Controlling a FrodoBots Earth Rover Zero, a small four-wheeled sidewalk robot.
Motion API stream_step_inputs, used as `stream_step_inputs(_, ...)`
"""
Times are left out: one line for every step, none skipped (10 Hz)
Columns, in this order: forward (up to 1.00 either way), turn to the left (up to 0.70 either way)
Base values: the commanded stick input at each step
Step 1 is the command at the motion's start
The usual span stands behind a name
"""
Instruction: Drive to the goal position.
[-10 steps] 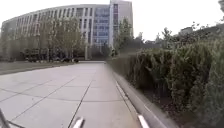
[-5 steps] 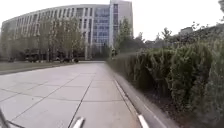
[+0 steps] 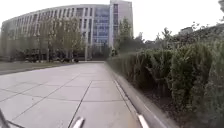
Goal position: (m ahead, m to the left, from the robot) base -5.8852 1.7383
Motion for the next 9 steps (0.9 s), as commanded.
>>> stream_step_inputs(0.04, 0.00)
stream_step_inputs(0.04, 0.00)
stream_step_inputs(0.04, 0.00)
stream_step_inputs(0.04, 0.00)
stream_step_inputs(0.04, 0.00)
stream_step_inputs(0.04, 0.00)
stream_step_inputs(0.02, 0.00)
stream_step_inputs(0.00, 0.00)
stream_step_inputs(0.00, 0.00)
